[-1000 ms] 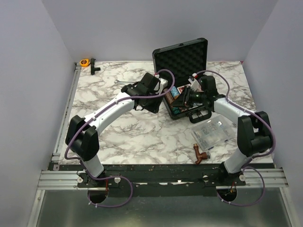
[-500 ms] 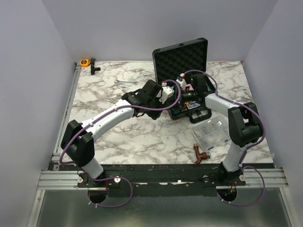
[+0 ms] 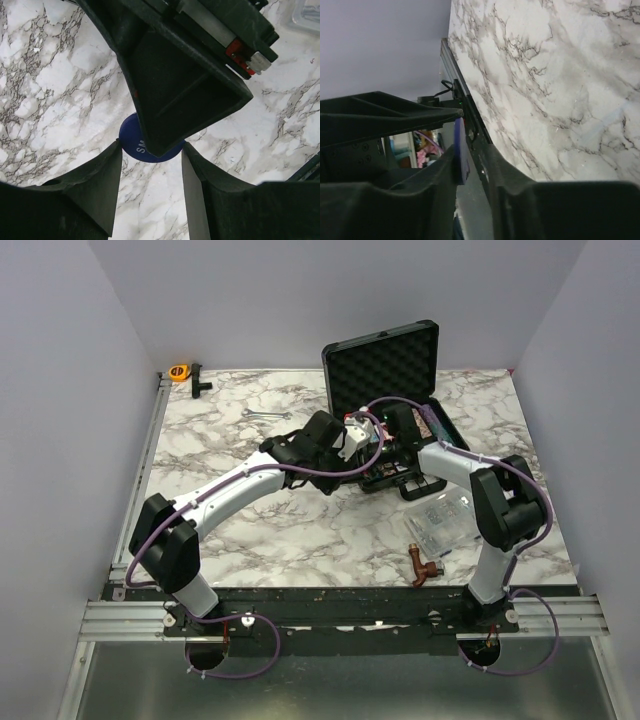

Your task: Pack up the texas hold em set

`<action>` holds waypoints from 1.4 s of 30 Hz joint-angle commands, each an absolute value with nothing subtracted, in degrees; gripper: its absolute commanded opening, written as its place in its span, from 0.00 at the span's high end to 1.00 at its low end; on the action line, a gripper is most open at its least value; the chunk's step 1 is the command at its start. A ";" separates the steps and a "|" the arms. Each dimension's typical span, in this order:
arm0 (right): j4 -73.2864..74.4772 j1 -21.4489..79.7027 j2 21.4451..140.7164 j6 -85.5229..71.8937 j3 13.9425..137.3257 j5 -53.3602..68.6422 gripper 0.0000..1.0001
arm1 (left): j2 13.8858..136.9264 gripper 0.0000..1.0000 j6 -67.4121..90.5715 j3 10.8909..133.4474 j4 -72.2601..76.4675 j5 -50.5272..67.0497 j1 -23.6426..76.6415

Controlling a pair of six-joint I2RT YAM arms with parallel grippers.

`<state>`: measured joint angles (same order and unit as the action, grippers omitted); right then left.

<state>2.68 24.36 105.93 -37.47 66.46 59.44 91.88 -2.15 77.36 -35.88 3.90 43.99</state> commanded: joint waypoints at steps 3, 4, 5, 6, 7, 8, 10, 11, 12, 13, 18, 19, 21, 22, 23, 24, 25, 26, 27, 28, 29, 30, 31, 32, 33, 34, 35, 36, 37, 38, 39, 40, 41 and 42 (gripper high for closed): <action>-2.60 24.87 105.39 -40.65 63.52 61.65 0.86 | 92.62 1.00 -2.32 78.77 -36.05 2.63 44.43; -4.26 24.81 105.18 -41.82 62.74 61.82 0.92 | 93.01 1.00 -1.94 79.17 -36.53 2.86 44.38; -5.50 24.83 104.88 -42.75 62.06 61.47 0.99 | 93.49 1.00 -1.54 79.95 -37.37 3.15 44.38; -6.14 24.76 104.65 -43.05 61.50 60.69 0.99 | 93.82 1.00 -0.92 80.72 -38.09 3.27 44.38; -6.02 24.78 104.22 -42.92 61.23 59.17 0.99 | 94.16 0.93 -0.33 81.49 -38.74 2.98 44.32; -5.75 24.52 103.79 -42.89 60.97 57.74 0.99 | 94.10 0.81 0.50 82.01 -39.00 2.83 44.17; -5.34 23.56 102.61 -43.38 60.36 53.36 0.99 | 93.06 0.56 2.42 82.18 -39.03 3.32 43.72; -5.31 22.57 101.88 -44.17 59.61 50.52 0.99 | 91.87 0.48 3.15 81.99 -38.74 3.42 43.37; -5.32 21.21 100.84 -44.80 58.91 48.40 0.99 | 90.76 0.39 3.69 81.75 -38.15 3.91 42.90; -5.27 19.81 99.94 -45.50 58.00 45.86 0.99 | 89.47 0.34 4.45 81.69 -37.93 4.70 42.17; 1.60 13.14 93.59 -41.44 56.97 31.52 0.99 | 84.67 0.17 7.94 81.49 -37.30 9.72 37.10; 4.65 12.54 92.97 -39.57 58.02 27.76 0.99 | 84.00 0.16 8.57 81.33 -36.98 10.09 36.42; 10.84 12.06 93.00 -35.35 61.02 17.32 0.99 | 83.00 0.15 9.73 81.25 -36.41 9.07 35.46; 12.94 12.04 93.42 -33.47 62.56 13.33 0.99 | 82.60 0.15 10.44 81.32 -36.56 7.30 35.33; 13.89 12.02 94.04 -32.21 63.58 10.82 0.99 | 82.53 0.15 10.91 81.52 -36.71 6.17 35.20; 14.22 12.03 94.68 -30.67 64.48 9.25 0.99 | 82.48 0.15 11.06 81.63 -36.86 4.81 35.13; 14.67 12.01 95.74 -29.73 65.47 8.26 0.99 | 82.40 0.15 11.22 81.50 -36.91 3.65 35.14; 15.86 12.04 97.09 -28.98 67.11 7.67 0.99 | 82.51 0.15 11.69 81.49 -37.03 2.06 35.20; 17.09 11.99 98.46 -28.39 68.70 7.52 0.99 | 82.66 0.15 11.94 81.55 -37.44 0.87 35.18; 18.26 11.95 99.83 -27.94 69.83 7.58 0.99 | 82.88 0.15 11.95 81.63 -37.65 0.49 35.16; 19.06 11.89 100.81 -27.80 70.81 7.53 0.99 | 83.02 0.15 12.10 81.58 -37.90 -1.55 35.16; 19.16 11.90 101.60 -27.76 71.17 7.54 0.99 | 83.27 0.15 12.33 81.65 -38.12 -2.40 35.16; 19.13 11.96 102.18 -27.66 71.48 7.77 0.99 | 83.48 0.15 12.60 81.73 -38.35 -3.01 35.15; 19.21 11.95 102.92 -27.56 71.90 8.32 0.99 | 83.64 0.15 12.65 81.74 -38.41 -3.07 35.11; 19.37 11.91 103.59 -27.37 72.38 9.26 0.99 | 83.69 0.15 12.68 81.80 -38.41 -2.80 35.16; 19.63 11.96 104.31 -27.28 72.86 9.89 0.99 | 83.88 0.15 12.83 81.74 -38.33 -2.50 35.16; 20.03 11.95 104.89 -27.35 73.12 10.13 0.99 | 84.02 0.15 13.04 81.78 -38.29 -2.03 35.15; 20.12 11.95 105.19 -27.43 73.30 10.05 0.99 | 84.18 0.16 13.07 81.87 -38.30 -1.55 35.11; 20.06 11.95 105.37 -27.49 73.30 10.02 0.99 | 84.33 0.16 13.22 81.93 -38.32 -1.19 35.15; 19.95 11.95 105.53 -27.44 73.38 9.94 0.99 | 84.47 0.16 13.36 81.95 -38.21 -0.75 35.17; 19.95 11.95 105.75 -27.36 73.51 10.02 0.99 | 84.70 0.16 13.45 81.99 -38.23 -0.43 35.15; 19.95 11.95 105.90 -27.33 73.69 10.15 0.99 | 84.76 0.16 13.49 82.04 -38.23 -0.16 35.16; 19.95 11.95 106.11 -27.10 73.78 10.50 0.99 | 84.87 0.16 13.47 82.11 -38.30 -0.10 35.16; 20.00 11.95 106.37 -27.03 73.91 10.86 0.99 | 84.98 0.16 13.45 82.16 -38.36 -0.11 35.16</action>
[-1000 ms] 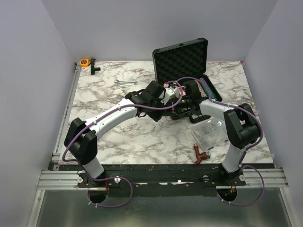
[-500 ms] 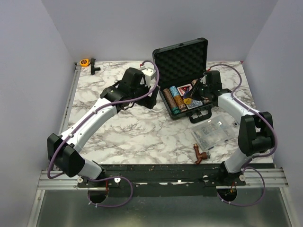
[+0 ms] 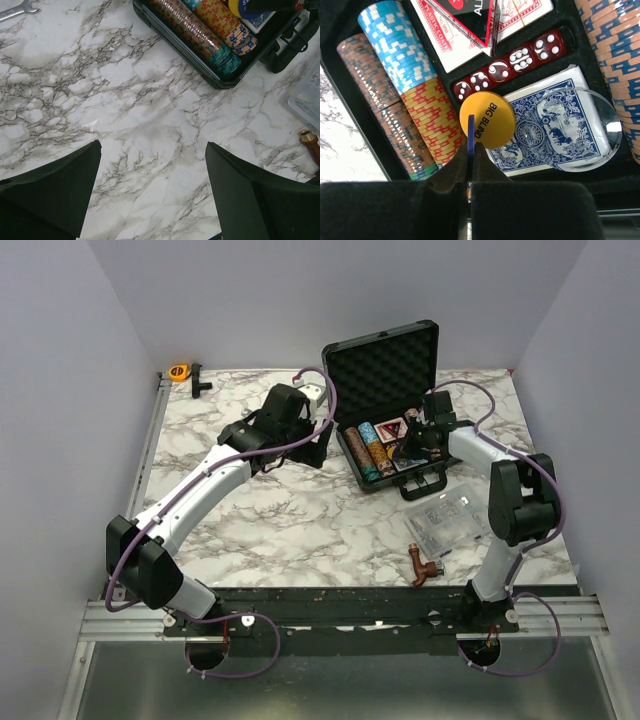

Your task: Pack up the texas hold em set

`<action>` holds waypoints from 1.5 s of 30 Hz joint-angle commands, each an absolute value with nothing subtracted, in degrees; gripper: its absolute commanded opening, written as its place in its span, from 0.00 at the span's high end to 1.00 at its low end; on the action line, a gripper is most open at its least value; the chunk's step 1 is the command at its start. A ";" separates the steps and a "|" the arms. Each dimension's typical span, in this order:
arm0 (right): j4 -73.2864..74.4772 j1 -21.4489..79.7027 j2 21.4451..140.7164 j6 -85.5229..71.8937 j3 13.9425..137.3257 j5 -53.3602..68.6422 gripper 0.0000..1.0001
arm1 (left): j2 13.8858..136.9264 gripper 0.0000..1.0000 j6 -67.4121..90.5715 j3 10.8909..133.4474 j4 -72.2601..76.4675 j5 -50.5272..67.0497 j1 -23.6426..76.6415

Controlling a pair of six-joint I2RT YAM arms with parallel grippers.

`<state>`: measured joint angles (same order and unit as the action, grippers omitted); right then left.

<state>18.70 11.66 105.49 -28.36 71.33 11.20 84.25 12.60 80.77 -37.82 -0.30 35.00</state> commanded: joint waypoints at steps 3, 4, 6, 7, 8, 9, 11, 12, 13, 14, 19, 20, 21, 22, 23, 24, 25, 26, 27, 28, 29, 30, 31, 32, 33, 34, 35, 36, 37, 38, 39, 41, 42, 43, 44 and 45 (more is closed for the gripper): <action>19.96 11.90 106.96 -26.67 74.11 11.33 0.99 | 85.15 0.16 13.45 82.34 -38.41 -0.31 35.14; 19.81 11.95 107.09 -26.67 74.09 11.33 0.98 | 85.23 0.16 13.45 82.23 -38.41 -0.32 35.05; 19.50 11.95 107.29 -26.74 74.18 11.32 0.98 | 85.47 0.16 13.45 82.21 -38.41 -0.26 35.07; 19.43 11.87 107.40 -26.78 74.10 11.42 0.97 | 85.54 0.16 13.45 82.26 -38.47 -0.35 35.07; 19.36 11.82 107.53 -26.76 74.09 11.58 0.96 | 85.52 0.16 13.45 82.23 -38.46 -0.39 35.07; 19.25 11.86 107.74 -26.80 74.01 11.59 0.93 | 85.60 0.16 13.45 82.20 -38.43 -0.29 35.07; 18.92 11.82 108.01 -26.91 73.83 12.00 0.87 | 85.76 0.16 13.47 82.24 -38.36 -0.02 35.07; 18.90 11.73 108.09 -26.98 73.82 12.29 0.86 | 85.81 0.16 13.45 82.22 -38.41 -0.01 35.07; 18.94 11.78 108.11 -27.07 73.83 12.38 0.85 | 85.89 0.16 13.53 82.21 -38.41 -0.07 35.07; 19.15 11.78 107.98 -27.07 73.83 12.47 0.83 | 85.90 0.16 13.54 82.22 -38.41 -0.07 35.05; 21.11 11.78 106.25 -26.49 73.83 10.89 0.73 | 85.96 0.16 13.54 82.34 -38.48 -0.05 35.05; 21.76 11.77 106.09 -26.27 73.95 10.69 0.71 | 85.98 0.16 13.54 82.42 -38.54 -0.06 35.07; 22.74 11.73 105.96 -25.82 74.27 10.37 0.69 | 86.02 0.16 13.54 82.47 -38.58 1.24 35.07; 23.80 11.77 105.91 -25.39 74.64 9.81 0.67 | 86.03 0.16 13.55 82.52 -38.66 1.38 35.07; 24.55 11.78 105.76 -25.00 74.95 9.11 0.66 | 85.89 0.16 13.54 82.51 -38.67 1.40 35.06; 25.02 11.73 105.45 -24.69 75.12 8.62 0.65 | 85.93 0.16 13.54 82.42 -38.67 1.39 35.07; 25.66 11.78 105.10 -24.39 75.42 7.95 0.63 | 85.88 0.16 13.47 82.43 -38.67 1.25 35.06; 26.23 11.76 104.80 -24.13 75.78 7.30 0.62 | 85.87 0.16 13.54 82.43 -38.75 1.24 35.07; 27.25 11.77 104.57 -23.86 76.50 6.71 0.62 | 85.86 0.16 13.51 82.37 -38.68 1.34 35.07; 28.28 11.77 104.30 -23.62 76.99 6.17 0.61 | 85.71 0.16 13.46 82.37 -38.66 1.45 35.07; 29.15 11.77 103.95 -23.45 77.58 5.47 0.60 | 85.69 0.16 13.49 82.32 -38.67 1.49 35.02; 29.79 11.78 103.64 -23.29 78.05 4.84 0.60 | 85.75 0.16 13.45 82.30 -38.67 1.46 35.07; 30.49 11.78 103.25 -23.02 78.42 4.43 0.60 | 85.61 0.16 13.45 82.34 -38.67 1.58 35.07; 30.94 11.77 103.02 -22.81 78.83 3.87 0.59 | 85.64 0.16 13.43 82.41 -38.67 1.57 35.05; 31.42 11.75 102.92 -22.63 79.35 3.21 0.59 | 85.68 0.16 13.44 82.40 -38.67 1.58 35.06; 31.61 11.78 102.92 -22.19 79.84 2.42 0.58 | 85.71 0.16 13.45 82.40 -38.69 1.71 35.07; 31.27 11.77 103.13 -21.78 80.13 2.00 0.57 | 85.74 0.16 13.45 82.46 -38.74 1.87 35.04; 30.83 11.77 103.69 -21.21 80.76 2.04 0.57 | 85.76 0.16 13.47 82.46 -38.76 2.18 35.06; 30.63 11.76 104.45 -20.74 81.57 2.64 0.57 | 85.74 0.16 13.53 82.52 -38.73 2.27 35.07; 30.19 11.78 105.40 -20.34 82.70 3.69 0.57 | 85.71 0.16 13.58 82.57 -38.68 2.37 35.00; 29.44 11.76 106.27 -20.15 83.60 4.66 0.58 | 85.70 0.16 13.54 82.61 -38.69 2.37 35.06; 28.52 11.82 108.63 -20.66 85.73 6.61 0.59 | 85.71 0.16 13.54 82.53 -38.78 2.24 35.02; 28.25 11.91 109.85 -20.93 86.68 7.63 0.63 | 85.71 0.16 13.48 82.51 -38.79 2.21 35.06; 27.98 12.02 111.09 -21.20 87.67 8.27 0.66 | 85.62 0.16 13.40 82.47 -38.85 2.13 35.04; 27.72 12.19 112.12 -21.40 88.36 8.65 0.70 | 85.56 0.16 13.36 82.40 -38.85 2.00 35.06; 27.45 12.36 113.19 -21.40 89.03 8.57 0.72 | 85.56 0.16 13.28 82.35 -38.84 1.84 35.05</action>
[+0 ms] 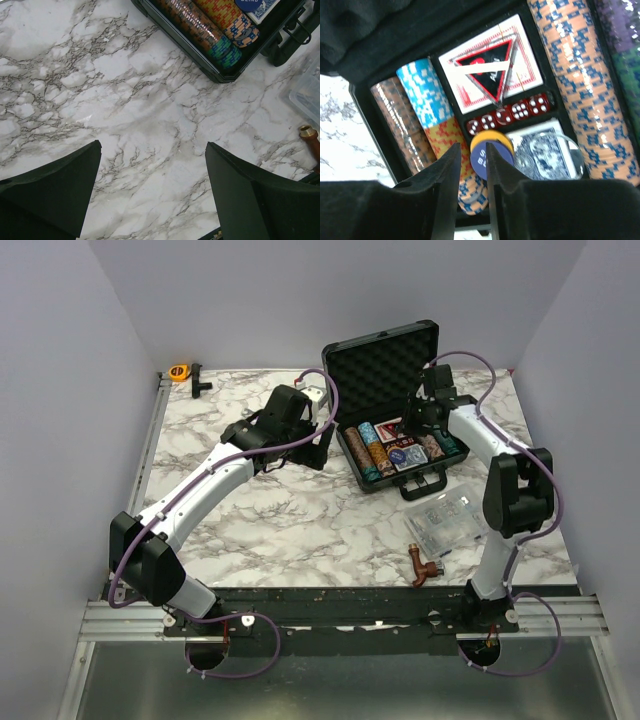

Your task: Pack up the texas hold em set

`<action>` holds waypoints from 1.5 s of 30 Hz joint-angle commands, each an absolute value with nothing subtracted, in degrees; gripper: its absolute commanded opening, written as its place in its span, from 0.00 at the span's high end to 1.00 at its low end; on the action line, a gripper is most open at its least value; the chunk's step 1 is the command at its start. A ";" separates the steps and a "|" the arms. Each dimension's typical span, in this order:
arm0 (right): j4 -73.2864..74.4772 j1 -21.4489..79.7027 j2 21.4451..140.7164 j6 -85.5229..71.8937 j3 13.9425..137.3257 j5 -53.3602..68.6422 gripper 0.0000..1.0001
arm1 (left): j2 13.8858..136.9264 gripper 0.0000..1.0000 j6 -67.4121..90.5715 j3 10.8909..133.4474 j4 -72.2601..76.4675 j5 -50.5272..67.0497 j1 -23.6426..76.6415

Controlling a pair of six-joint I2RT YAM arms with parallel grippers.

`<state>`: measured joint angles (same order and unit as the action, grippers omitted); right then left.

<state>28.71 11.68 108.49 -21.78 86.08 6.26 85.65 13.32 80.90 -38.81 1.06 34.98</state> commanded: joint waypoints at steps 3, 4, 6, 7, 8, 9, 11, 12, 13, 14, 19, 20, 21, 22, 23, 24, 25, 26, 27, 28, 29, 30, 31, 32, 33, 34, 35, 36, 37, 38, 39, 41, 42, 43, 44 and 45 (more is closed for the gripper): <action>27.72 12.69 115.86 -21.36 91.20 8.81 0.74 | 85.54 0.16 13.19 82.36 -39.00 1.77 35.06; 27.78 12.75 116.49 -21.52 91.66 8.96 0.74 | 85.60 0.16 13.18 82.37 -39.09 1.71 35.06; 27.69 13.26 117.16 -21.48 92.27 9.06 0.74 | 85.52 0.16 13.18 82.43 -39.11 1.62 35.01; 27.79 13.35 117.45 -21.53 92.46 8.90 0.74 | 85.53 0.16 13.18 82.50 -39.18 1.66 35.02; 27.98 13.44 117.56 -21.50 92.60 8.64 0.74 | 85.54 0.16 13.18 82.54 -39.22 1.61 35.04; 28.24 13.51 117.74 -21.47 92.58 8.39 0.74 | 85.56 0.16 13.17 82.55 -39.29 1.60 35.06; 28.54 13.58 117.82 -21.50 92.14 8.12 0.74 | 85.45 0.16 13.12 82.59 -39.33 1.52 35.07; 28.48 13.59 117.84 -21.55 91.60 8.16 0.74 | 85.48 0.16 13.17 82.70 -39.44 1.58 35.06; 28.35 13.62 117.76 -21.77 91.16 8.29 0.74 | 85.42 0.16 13.18 82.70 -39.46 1.56 35.07; 27.97 13.71 117.52 -21.99 90.45 8.36 0.74 | 85.43 0.16 13.19 82.68 -39.46 1.64 35.02; 26.81 13.97 117.83 -22.23 89.13 8.41 0.73 | 85.32 0.16 13.27 82.77 -39.55 1.93 35.07; 26.91 14.01 118.01 -22.10 89.21 8.37 0.73 | 85.27 0.16 13.27 82.74 -39.55 1.97 35.07; 26.95 14.06 118.12 -22.08 89.21 8.35 0.73 | 85.26 0.16 13.27 82.67 -39.55 1.90 35.06; 26.98 14.10 118.08 -22.14 89.10 8.34 0.73 | 85.25 0.16 13.27 82.70 -39.55 1.72 35.07; 26.94 14.15 117.91 -22.14 88.85 8.29 0.73 | 85.23 0.16 13.32 82.70 -39.55 1.55 35.07; 26.87 14.15 117.71 -22.09 88.48 8.22 0.73 | 85.23 0.16 13.23 82.66 -39.58 1.49 35.07; 26.81 14.15 117.39 -22.08 88.05 8.11 0.73 | 85.33 0.16 13.25 82.64 -39.63 1.45 35.06; 26.70 14.17 117.21 -21.99 87.59 8.06 0.73 | 85.34 0.16 13.22 82.63 -39.64 1.55 35.07; 26.63 14.24 117.03 -21.97 87.03 7.93 0.73 | 85.41 0.16 13.27 82.71 -39.64 1.72 35.07; 26.52 14.23 116.90 -21.91 86.46 7.92 0.73 | 85.48 0.16 13.27 82.78 -39.72 1.82 35.07; 26.24 14.19 116.77 -21.89 85.83 7.90 0.73 | 85.55 0.16 13.27 82.91 -39.73 1.99 35.02; 26.07 14.23 116.80 -21.92 85.37 7.82 0.73 | 85.59 0.16 13.28 82.95 -39.75 2.19 35.06; 25.93 14.24 116.70 -21.92 84.90 7.78 0.73 | 85.72 0.16 13.38 82.93 -39.73 2.36 35.07; 25.93 14.24 116.54 -22.04 84.59 7.84 0.73 | 85.69 0.16 13.36 82.97 -39.73 2.46 35.02; 26.00 14.32 116.33 -22.05 84.31 7.94 0.73 | 85.84 0.16 13.36 82.91 -39.73 2.52 35.06; 26.25 14.28 115.95 -22.13 84.07 7.89 0.73 | 85.93 0.16 13.37 82.92 -39.81 2.35 35.07; 26.52 14.40 115.42 -22.09 83.70 7.83 0.73 | 85.89 0.16 13.40 82.96 -39.89 2.21 35.07; 26.63 14.41 114.59 -22.03 83.08 7.47 0.73 | 85.90 0.16 13.36 82.92 -39.90 1.97 35.02; 26.64 14.41 113.87 -22.03 82.43 7.29 0.73 | 85.89 0.16 13.36 82.91 -39.90 1.84 35.07; 26.69 14.40 113.07 -21.89 81.73 7.16 0.73 | 85.82 0.16 13.36 82.93 -39.91 1.72 35.07; 26.95 14.41 112.51 -21.96 81.19 7.10 0.73 | 85.91 0.16 13.38 82.98 -39.90 1.88 35.07; 27.07 14.41 110.97 -21.96 80.08 7.32 0.73 | 86.00 0.16 13.51 83.10 -39.99 2.17 35.06; 27.07 14.50 110.21 -22.04 79.51 7.34 0.73 | 85.99 0.16 13.55 83.06 -39.99 2.35 35.07; 27.06 14.50 109.43 -22.11 78.89 7.31 0.73 | 86.06 0.16 13.54 83.14 -39.95 2.45 35.05; 27.07 14.48 108.83 -22.10 78.36 7.12 0.73 | 86.12 0.16 13.65 83.12 -39.98 2.50 35.07; 27.22 14.52 108.21 -22.09 77.95 6.97 0.73 | 86.12 0.16 13.62 83.21 -39.99 2.55 35.07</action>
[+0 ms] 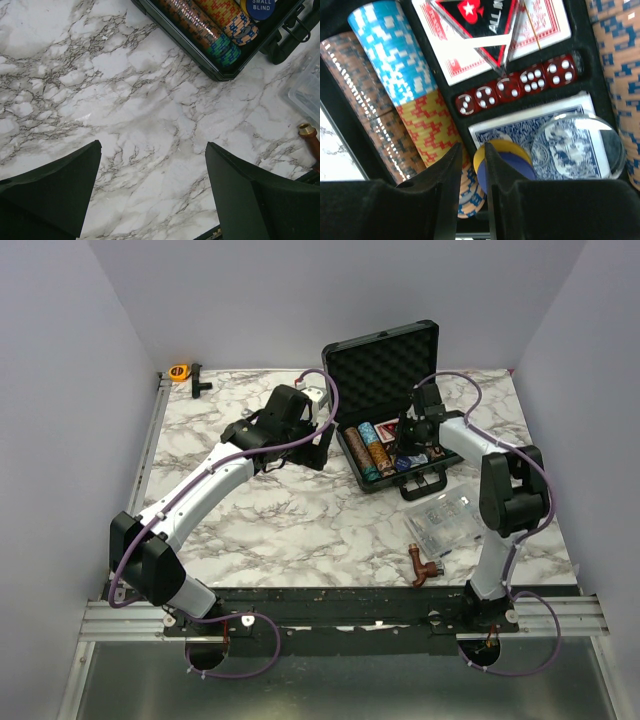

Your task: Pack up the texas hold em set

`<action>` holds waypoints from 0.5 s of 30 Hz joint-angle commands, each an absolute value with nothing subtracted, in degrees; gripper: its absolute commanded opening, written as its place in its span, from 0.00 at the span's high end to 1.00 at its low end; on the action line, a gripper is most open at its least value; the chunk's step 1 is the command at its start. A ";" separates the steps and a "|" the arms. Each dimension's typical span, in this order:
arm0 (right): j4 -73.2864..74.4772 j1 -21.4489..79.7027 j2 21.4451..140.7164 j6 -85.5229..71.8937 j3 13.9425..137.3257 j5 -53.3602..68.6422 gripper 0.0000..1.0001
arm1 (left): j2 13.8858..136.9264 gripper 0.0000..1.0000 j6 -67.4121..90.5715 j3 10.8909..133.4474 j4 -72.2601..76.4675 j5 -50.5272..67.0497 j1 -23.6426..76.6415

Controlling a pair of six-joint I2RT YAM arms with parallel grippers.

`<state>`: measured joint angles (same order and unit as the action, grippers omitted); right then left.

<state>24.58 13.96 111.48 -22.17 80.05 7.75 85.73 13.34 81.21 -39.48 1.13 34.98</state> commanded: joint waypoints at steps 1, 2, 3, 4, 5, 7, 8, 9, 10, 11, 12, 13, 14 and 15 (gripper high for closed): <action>27.45 14.50 107.77 -21.98 77.68 6.78 0.73 | 86.11 0.16 13.67 83.17 -39.99 2.53 35.01; 27.57 14.50 107.31 -21.96 77.51 6.49 0.73 | 86.12 0.16 13.63 83.20 -39.99 2.53 35.02; 27.69 14.50 107.00 -21.86 77.52 6.23 0.73 | 86.08 0.16 13.65 83.09 -39.99 2.46 35.06; 27.60 14.50 106.73 -21.86 77.66 6.13 0.73 | 86.11 0.16 13.62 83.12 -39.99 2.40 35.07; 27.52 14.50 106.55 -21.77 78.06 6.12 0.73 | 86.04 0.16 13.71 83.09 -39.99 2.30 35.02; 26.82 14.50 105.98 -22.21 79.07 6.14 0.73 | 85.82 0.16 14.05 83.14 -40.03 1.49 35.07; 25.92 14.50 105.51 -22.91 79.55 5.79 0.73 | 85.66 0.16 14.27 83.09 -40.07 0.67 35.07; 24.29 14.46 104.80 -24.30 79.93 4.76 0.72 | 85.39 0.16 14.54 83.07 -40.08 0.45 35.06; 22.89 14.50 104.11 -27.21 80.19 2.83 0.68 | 85.07 0.16 14.82 83.04 -40.08 -1.55 35.05; 21.34 14.41 103.24 -29.87 80.68 0.55 0.54 | 84.72 0.16 15.17 82.98 -40.08 -2.76 35.06; 19.26 14.25 102.37 -32.83 80.93 0.29 0.44 | 84.11 0.16 15.61 82.86 -40.10 -3.85 34.95; 16.13 13.96 101.72 -35.64 81.10 0.52 0.37 | 83.55 0.15 15.84 82.57 -39.88 -4.80 34.82; 12.99 13.51 101.10 -39.49 81.00 1.24 0.29 | 82.69 0.15 16.14 82.24 -39.70 -5.49 34.66; 8.16 13.14 100.72 -42.85 80.64 2.54 0.20 | 81.67 0.15 16.46 81.80 -39.28 -6.36 34.51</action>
